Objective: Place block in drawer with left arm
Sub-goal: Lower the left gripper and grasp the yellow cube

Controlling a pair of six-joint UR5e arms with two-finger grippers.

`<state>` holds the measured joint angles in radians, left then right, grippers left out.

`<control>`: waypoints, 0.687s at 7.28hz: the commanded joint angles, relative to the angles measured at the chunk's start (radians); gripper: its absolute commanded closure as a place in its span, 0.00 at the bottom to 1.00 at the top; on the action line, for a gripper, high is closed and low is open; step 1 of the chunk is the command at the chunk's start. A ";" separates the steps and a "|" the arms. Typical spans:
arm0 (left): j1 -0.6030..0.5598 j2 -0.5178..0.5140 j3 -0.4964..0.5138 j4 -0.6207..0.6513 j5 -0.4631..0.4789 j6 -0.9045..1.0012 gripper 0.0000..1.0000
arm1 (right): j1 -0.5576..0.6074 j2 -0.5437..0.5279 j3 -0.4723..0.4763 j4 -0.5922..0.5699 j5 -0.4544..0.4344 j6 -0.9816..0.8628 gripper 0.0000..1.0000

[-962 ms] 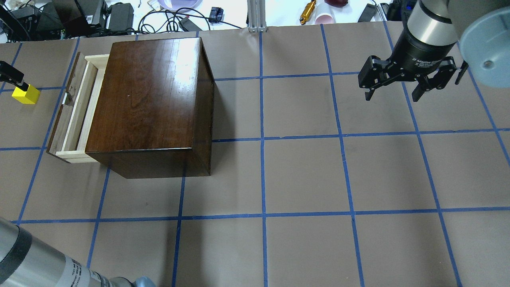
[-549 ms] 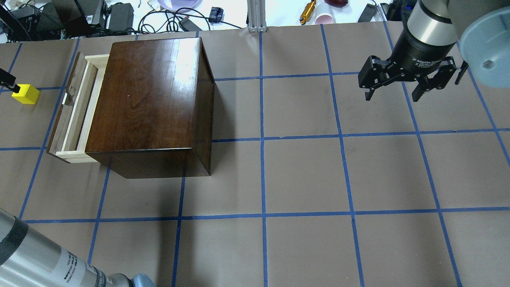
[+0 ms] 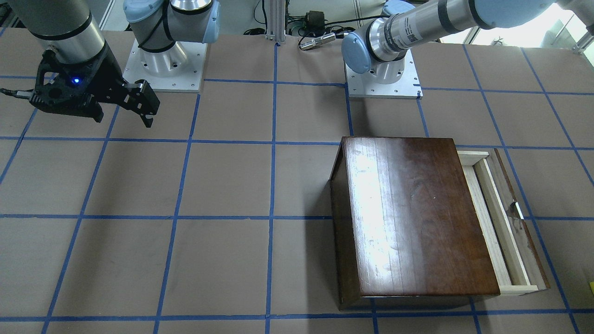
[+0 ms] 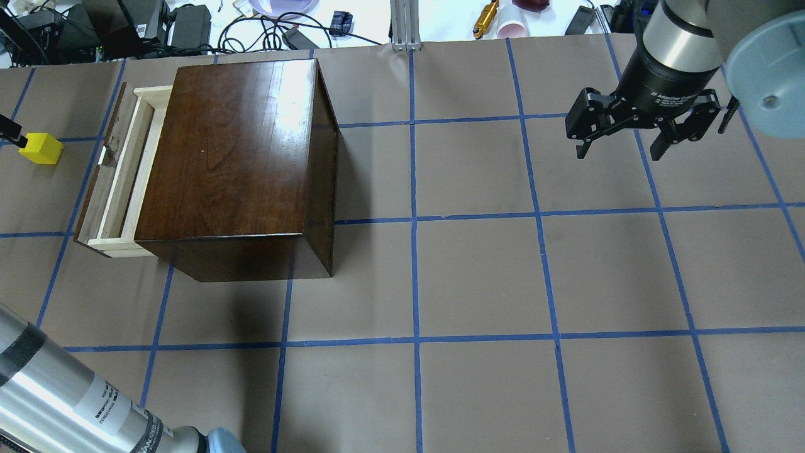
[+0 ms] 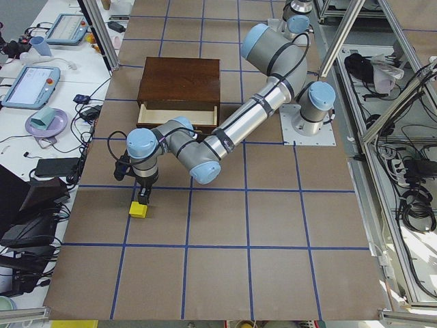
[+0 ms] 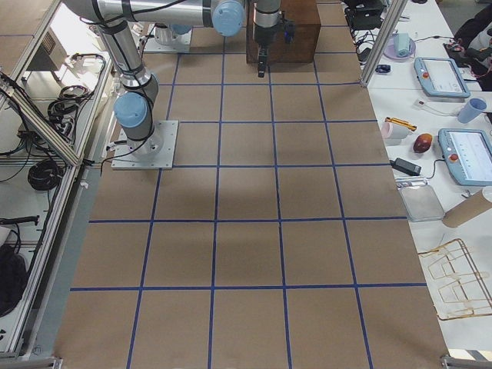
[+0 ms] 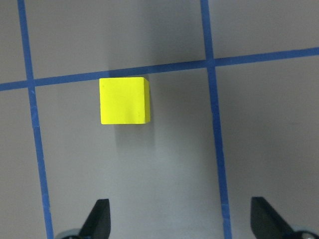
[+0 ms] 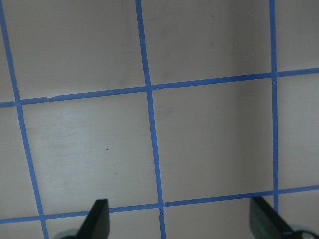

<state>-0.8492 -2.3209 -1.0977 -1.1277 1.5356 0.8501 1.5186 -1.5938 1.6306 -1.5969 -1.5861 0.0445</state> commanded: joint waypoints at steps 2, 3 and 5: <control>0.001 -0.092 0.084 0.022 -0.009 0.061 0.00 | 0.000 0.000 0.000 0.000 0.000 0.000 0.00; 0.001 -0.116 0.104 0.023 -0.011 0.073 0.00 | 0.000 0.000 0.000 0.000 0.000 0.000 0.00; 0.001 -0.168 0.130 0.064 -0.028 0.086 0.00 | 0.000 0.000 0.000 0.000 0.000 0.000 0.00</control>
<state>-0.8483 -2.4564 -0.9843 -1.0871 1.5191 0.9261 1.5186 -1.5938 1.6312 -1.5969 -1.5861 0.0445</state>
